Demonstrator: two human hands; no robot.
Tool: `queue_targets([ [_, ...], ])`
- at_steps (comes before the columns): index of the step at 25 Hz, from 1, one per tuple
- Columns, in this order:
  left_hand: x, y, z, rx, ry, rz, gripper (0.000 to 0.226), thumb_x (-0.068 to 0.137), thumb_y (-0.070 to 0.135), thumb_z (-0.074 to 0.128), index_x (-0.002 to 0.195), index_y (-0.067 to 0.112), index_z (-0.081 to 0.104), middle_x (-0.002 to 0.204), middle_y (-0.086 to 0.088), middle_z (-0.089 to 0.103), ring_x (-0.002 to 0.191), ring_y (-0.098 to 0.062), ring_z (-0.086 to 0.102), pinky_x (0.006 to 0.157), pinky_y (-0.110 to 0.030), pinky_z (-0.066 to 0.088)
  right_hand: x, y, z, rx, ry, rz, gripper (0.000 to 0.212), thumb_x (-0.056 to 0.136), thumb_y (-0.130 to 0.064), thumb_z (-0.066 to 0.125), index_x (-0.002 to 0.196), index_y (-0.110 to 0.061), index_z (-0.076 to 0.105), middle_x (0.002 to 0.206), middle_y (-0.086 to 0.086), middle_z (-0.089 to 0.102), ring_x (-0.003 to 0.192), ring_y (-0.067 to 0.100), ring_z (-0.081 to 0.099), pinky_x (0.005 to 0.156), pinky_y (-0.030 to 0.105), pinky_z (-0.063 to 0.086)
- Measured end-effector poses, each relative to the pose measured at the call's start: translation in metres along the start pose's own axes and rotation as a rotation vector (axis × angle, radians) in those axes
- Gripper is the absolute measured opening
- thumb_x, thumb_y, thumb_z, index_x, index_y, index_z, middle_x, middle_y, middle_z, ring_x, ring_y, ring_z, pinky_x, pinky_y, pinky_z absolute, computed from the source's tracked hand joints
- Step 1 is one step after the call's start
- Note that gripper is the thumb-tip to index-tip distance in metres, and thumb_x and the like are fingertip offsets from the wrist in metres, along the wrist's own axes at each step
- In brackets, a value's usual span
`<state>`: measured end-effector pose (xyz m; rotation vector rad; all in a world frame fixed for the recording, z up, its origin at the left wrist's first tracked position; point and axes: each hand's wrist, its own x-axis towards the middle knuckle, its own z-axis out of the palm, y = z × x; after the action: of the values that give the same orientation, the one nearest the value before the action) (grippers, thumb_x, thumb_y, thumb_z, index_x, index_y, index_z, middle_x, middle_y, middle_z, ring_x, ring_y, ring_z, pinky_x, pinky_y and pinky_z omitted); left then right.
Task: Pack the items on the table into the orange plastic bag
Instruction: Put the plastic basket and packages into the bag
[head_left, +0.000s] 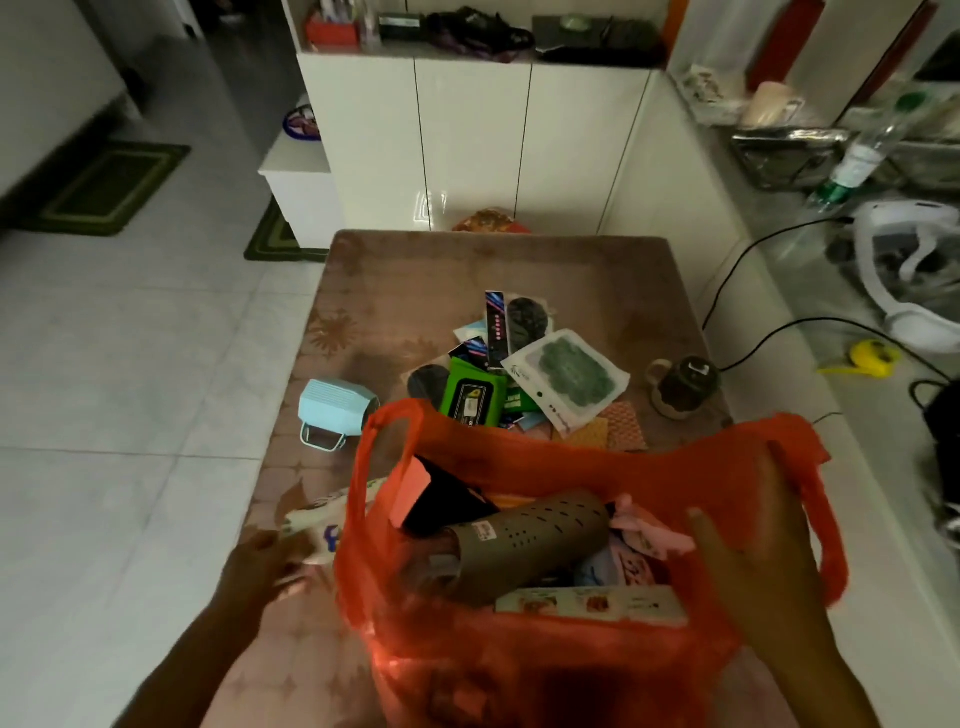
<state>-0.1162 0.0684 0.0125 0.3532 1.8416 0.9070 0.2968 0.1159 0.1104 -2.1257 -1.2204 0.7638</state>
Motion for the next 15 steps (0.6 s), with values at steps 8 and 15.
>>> queue_targets([
  [8,-0.063,0.057,-0.069,-0.089,0.124,0.325,0.010,0.077,-0.001,0.068,0.083,-0.001,0.059,0.090,-0.027,0.062,0.085,-0.027,0.068,0.074,-0.035,0.060,0.000,-0.003,-0.025,0.026,-0.117,-0.160,0.081,0.090,-0.026,0.064,0.153,-0.026,0.014,0.157,0.008,0.029,0.140,0.030,0.033,0.110,0.048,0.033],
  [15,-0.045,0.098,-0.030,-0.259,-0.171,0.528,0.049,0.074,0.010,0.073,0.118,-0.001,0.057,0.117,-0.024,0.064,0.098,-0.032,0.067,0.074,-0.041,0.060,-0.003,-0.007,-0.035,0.106,-0.173,-0.218,0.079,0.091,-0.025,0.063,0.153,-0.029,0.014,0.154,0.004,0.033,0.139,0.026,0.035,0.109,0.043,0.033],
])
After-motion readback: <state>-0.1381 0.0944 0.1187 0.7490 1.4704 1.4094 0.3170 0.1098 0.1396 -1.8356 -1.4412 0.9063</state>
